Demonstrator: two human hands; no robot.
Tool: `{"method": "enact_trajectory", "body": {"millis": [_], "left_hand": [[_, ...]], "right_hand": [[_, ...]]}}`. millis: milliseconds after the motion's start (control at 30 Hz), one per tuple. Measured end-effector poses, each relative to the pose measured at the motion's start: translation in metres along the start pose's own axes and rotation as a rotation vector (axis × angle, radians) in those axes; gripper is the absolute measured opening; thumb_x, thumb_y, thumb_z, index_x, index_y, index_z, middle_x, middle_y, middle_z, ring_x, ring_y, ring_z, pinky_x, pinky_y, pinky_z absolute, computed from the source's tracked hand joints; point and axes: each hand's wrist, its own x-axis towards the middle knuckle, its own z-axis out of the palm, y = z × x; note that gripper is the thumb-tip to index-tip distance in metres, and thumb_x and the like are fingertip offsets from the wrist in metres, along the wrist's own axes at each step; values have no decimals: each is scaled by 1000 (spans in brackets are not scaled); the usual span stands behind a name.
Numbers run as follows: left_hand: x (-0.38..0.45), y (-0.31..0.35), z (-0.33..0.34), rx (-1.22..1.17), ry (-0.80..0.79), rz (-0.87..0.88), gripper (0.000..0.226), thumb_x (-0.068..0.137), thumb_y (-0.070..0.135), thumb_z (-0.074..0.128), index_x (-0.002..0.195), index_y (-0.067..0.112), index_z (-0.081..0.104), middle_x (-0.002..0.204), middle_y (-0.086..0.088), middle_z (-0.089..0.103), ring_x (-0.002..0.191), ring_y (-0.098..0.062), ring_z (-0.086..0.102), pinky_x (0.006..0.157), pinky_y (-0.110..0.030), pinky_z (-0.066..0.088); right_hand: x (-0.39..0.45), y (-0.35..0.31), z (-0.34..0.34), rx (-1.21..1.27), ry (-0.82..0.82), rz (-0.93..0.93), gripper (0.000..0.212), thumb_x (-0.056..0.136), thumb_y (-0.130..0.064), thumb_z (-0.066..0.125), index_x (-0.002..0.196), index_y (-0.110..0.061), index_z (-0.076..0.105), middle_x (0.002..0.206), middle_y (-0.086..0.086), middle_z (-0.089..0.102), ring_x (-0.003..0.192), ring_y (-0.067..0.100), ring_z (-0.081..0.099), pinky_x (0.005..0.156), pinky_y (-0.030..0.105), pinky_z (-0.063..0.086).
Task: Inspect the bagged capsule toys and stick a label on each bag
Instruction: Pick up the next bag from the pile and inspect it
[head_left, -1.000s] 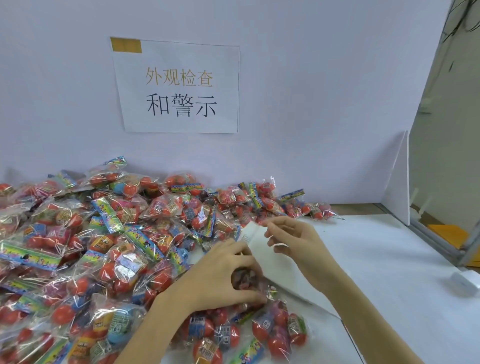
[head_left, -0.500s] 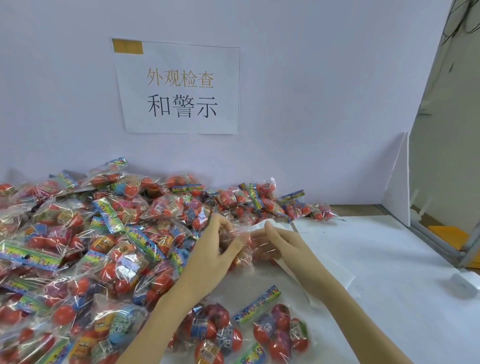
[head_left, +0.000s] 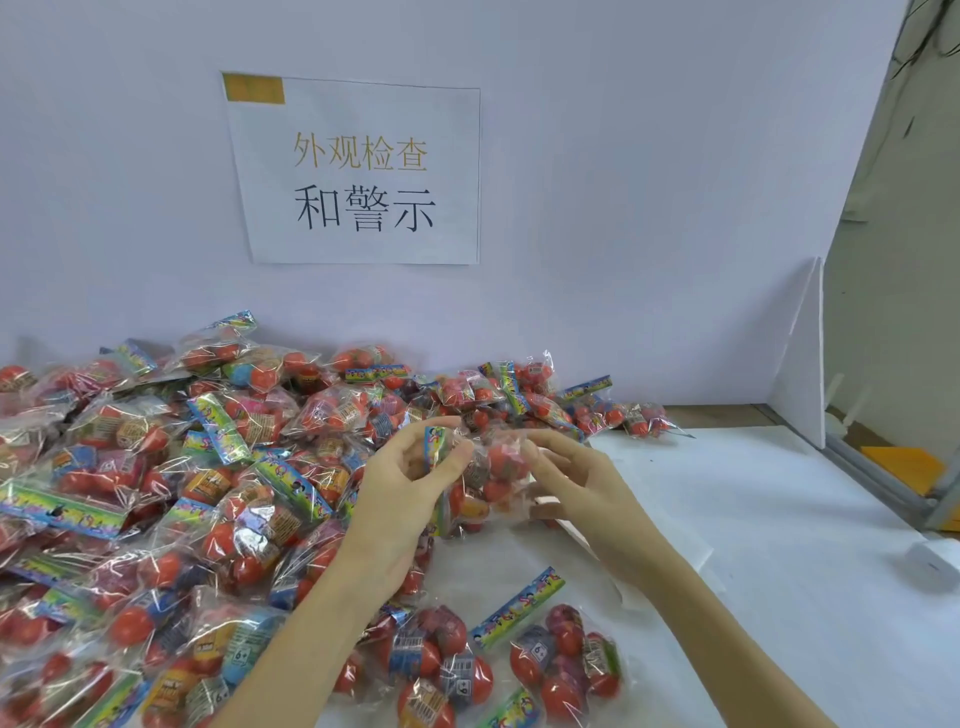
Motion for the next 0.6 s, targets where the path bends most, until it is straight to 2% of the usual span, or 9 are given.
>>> {"method": "enact_trajectory", "body": {"millis": [100, 200, 233, 333, 400, 467, 533, 567, 600], "left_hand": [[0, 0, 1, -40, 23, -12, 25, 75, 30, 87, 99, 27, 81, 101, 0, 79, 102, -17, 74, 83, -20, 58], [2, 0, -1, -165, 23, -122, 36, 71, 35, 89, 100, 16, 82, 108, -9, 77, 105, -26, 73, 95, -45, 58], [3, 1, -2, -177, 17, -141, 35, 72, 37, 87, 97, 14, 81, 102, -8, 76, 96, -21, 73, 89, -44, 59], [4, 1, -2, -144, 22, -129, 20, 83, 34, 81, 78, 15, 76, 72, 3, 61, 62, -7, 57, 57, -23, 50], [3, -1, 2, -122, 56, -109, 25, 89, 32, 78, 69, 20, 69, 61, 8, 51, 52, -5, 49, 49, -17, 44], [1, -5, 6, -48, 91, -58, 29, 93, 33, 75, 71, 19, 65, 61, 7, 49, 54, -8, 46, 54, -20, 43], [-1, -8, 8, 10, 133, 19, 28, 95, 34, 73, 77, 15, 65, 65, -1, 52, 63, -11, 46, 64, -28, 42], [-2, -8, 8, 12, 150, 41, 28, 96, 34, 73, 80, 12, 66, 68, -9, 54, 68, -14, 48, 68, -32, 43], [-3, -9, 8, 7, 162, 57, 29, 95, 34, 74, 82, 10, 66, 73, -19, 55, 72, -19, 49, 72, -36, 44]], "right_hand": [[2, -1, 2, 23, 122, -39, 33, 94, -56, 66, 96, -28, 83, 88, 13, 75, 74, 23, 72, 78, 39, 65], [4, 3, 0, 58, 171, -54, 28, 93, -48, 69, 95, -24, 85, 95, 12, 79, 87, 30, 77, 83, 38, 64], [5, 3, 0, 70, 202, -57, 30, 91, -47, 70, 93, -21, 85, 92, 8, 80, 88, 27, 77, 83, 36, 64], [7, 2, 2, 78, 306, -79, 40, 90, -47, 70, 84, -10, 82, 73, -4, 73, 78, 10, 72, 81, 32, 63], [8, 4, 5, 29, 356, -91, 45, 96, -43, 68, 87, -1, 78, 72, 0, 65, 73, 11, 62, 86, 46, 62], [7, 5, 8, 16, 363, -111, 46, 102, -40, 62, 91, 2, 75, 73, 9, 61, 72, 19, 54, 84, 56, 58], [5, 2, 11, 87, 300, -113, 44, 101, -46, 58, 94, -8, 80, 84, 13, 74, 77, 22, 64, 76, 42, 61], [3, 1, 11, 110, 252, -106, 43, 99, -50, 58, 97, -14, 81, 93, 14, 77, 83, 22, 69, 80, 37, 62], [2, 0, 11, 99, 217, -103, 41, 98, -53, 59, 101, -18, 82, 99, 13, 77, 88, 22, 70, 85, 40, 62]]}}
